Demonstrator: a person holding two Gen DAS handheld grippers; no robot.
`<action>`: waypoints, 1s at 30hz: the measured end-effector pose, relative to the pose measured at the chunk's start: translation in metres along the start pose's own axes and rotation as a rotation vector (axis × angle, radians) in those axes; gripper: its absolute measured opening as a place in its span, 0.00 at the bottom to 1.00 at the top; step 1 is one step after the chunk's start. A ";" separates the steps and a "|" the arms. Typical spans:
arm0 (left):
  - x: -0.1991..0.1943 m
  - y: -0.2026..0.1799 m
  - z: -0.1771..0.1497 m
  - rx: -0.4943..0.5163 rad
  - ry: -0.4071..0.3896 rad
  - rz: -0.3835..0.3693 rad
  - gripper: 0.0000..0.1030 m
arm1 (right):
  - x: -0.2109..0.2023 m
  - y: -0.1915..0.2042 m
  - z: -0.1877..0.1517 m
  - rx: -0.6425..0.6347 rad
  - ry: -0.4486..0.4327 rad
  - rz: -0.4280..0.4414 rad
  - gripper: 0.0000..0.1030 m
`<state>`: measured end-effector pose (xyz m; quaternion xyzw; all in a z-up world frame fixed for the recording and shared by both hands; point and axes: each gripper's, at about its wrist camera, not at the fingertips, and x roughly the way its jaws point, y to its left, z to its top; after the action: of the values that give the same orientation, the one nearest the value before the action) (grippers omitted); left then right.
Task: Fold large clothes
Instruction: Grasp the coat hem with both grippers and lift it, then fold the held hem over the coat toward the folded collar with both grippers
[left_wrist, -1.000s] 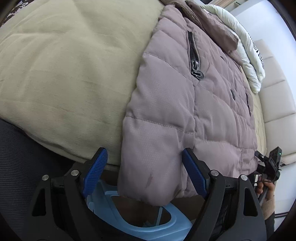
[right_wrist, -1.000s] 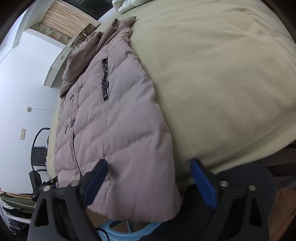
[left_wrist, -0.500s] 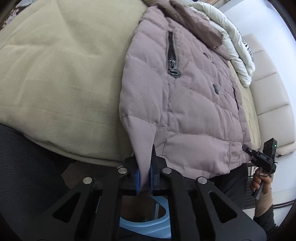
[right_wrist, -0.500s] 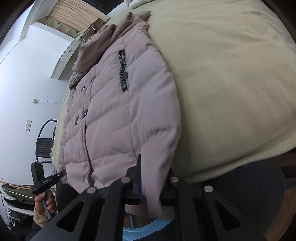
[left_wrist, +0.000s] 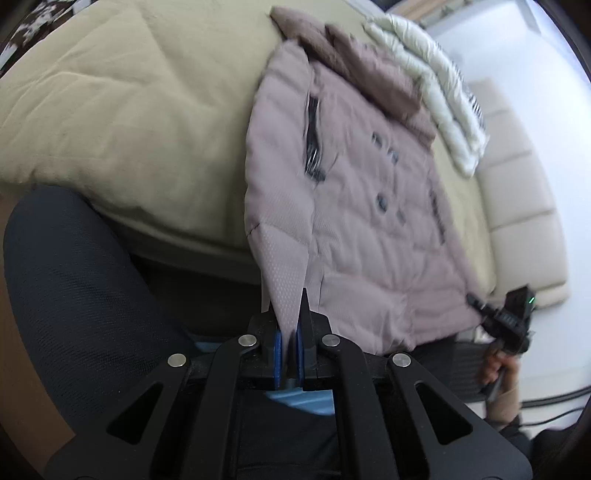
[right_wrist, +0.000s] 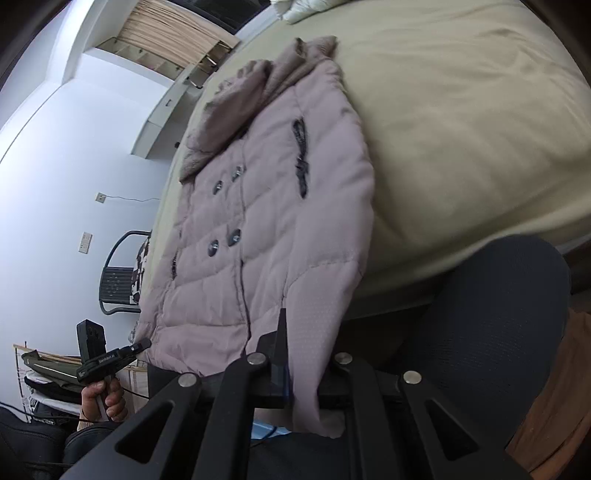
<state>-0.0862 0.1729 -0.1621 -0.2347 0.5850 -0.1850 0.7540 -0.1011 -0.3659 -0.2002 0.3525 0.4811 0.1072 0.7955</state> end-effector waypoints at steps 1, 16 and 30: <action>-0.010 -0.002 0.013 -0.019 -0.033 -0.034 0.04 | -0.002 0.007 0.011 -0.013 -0.018 0.011 0.09; -0.087 -0.087 0.326 0.008 -0.527 -0.200 0.01 | 0.040 0.134 0.302 -0.222 -0.315 0.035 0.08; -0.010 -0.067 0.351 0.074 -0.506 0.002 0.02 | 0.101 0.108 0.413 -0.136 -0.418 -0.043 0.09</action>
<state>0.2514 0.1711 -0.0438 -0.2450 0.3709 -0.1408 0.8846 0.3163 -0.4245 -0.0795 0.3023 0.3049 0.0470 0.9019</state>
